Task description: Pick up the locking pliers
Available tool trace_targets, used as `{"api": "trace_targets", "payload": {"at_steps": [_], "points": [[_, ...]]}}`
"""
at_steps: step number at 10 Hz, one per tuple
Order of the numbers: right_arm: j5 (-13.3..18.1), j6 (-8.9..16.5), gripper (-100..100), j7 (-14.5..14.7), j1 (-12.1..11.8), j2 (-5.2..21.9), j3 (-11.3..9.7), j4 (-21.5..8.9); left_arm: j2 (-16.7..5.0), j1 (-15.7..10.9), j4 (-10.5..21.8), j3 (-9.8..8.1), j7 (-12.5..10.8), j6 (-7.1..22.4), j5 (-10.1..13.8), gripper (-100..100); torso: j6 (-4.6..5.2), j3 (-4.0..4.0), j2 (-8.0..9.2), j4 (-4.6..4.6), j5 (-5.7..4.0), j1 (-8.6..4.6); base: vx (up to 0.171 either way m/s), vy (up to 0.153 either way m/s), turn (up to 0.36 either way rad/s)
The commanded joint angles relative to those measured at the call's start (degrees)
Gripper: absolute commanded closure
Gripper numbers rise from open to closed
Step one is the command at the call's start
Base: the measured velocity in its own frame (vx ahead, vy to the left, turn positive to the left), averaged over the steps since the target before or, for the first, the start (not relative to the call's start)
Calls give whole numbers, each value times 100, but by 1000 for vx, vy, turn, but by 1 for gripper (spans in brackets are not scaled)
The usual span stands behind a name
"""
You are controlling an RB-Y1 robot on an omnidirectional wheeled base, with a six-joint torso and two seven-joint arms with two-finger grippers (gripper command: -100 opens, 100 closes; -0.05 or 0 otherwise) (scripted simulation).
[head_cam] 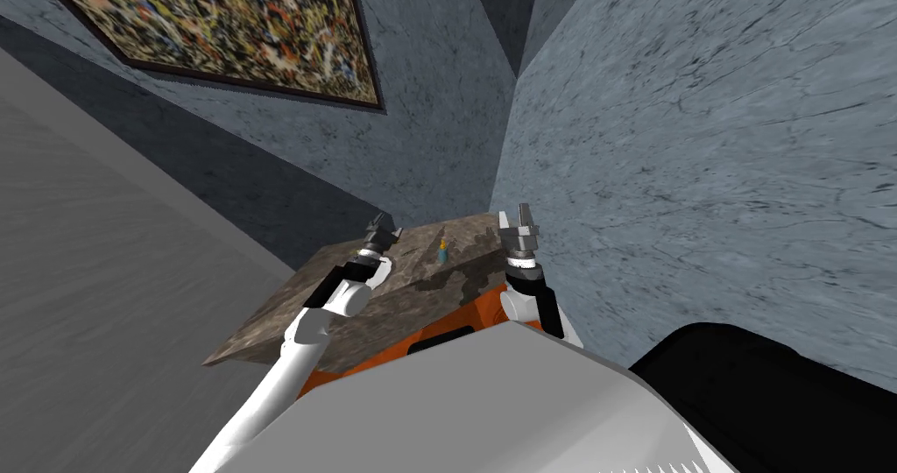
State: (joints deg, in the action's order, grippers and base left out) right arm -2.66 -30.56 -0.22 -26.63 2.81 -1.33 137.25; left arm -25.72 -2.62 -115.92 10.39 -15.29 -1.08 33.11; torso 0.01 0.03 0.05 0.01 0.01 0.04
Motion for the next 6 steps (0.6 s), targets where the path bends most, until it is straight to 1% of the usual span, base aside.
{"api": "trace_targets", "payload": {"at_steps": [1, 2, 3, 4, 5, 6], "points": [[0, 0, 0, 0, 0, 0, 0, 0, -91, -181, 168, 45, -109, 205, 204, -100, 0, 0, 0, 0, 0, 0, -12, 10, -69], [0, 0, 0, 0, -1, 0, 0, 0, -270, -419, 400, 153, -277, 420, 416, -100, -4, -1, -3, 0, 0, 1, -11, 11, -164], [0, 0, 0, 0, 0, 0, 0, 0, -270, -419, 400, 153, -277, 502, 479, -100, 0, -2, -4, -1, 0, 1, -11, 15, -102], [0, 0, 0, 0, -1, 0, 0, 0, -454, -652, 638, 267, -445, 730, 697, -100, -4, -2, -3, -1, 1, 2, -13, 16, -172], [0, 0, 0, 0, 0, 0, 0, 0, -454, -652, 646, 267, -445, 807, 759, -100, -1, -2, -3, -1, 1, 4, -10, 18, -94], [0, 0, 0, 0, -1, 0, 1, 0, -644, -882, 904, 384, -613, 964, 1006, -100, -5, -2, -4, -1, 1, 4, -10, 20, -197]]}}
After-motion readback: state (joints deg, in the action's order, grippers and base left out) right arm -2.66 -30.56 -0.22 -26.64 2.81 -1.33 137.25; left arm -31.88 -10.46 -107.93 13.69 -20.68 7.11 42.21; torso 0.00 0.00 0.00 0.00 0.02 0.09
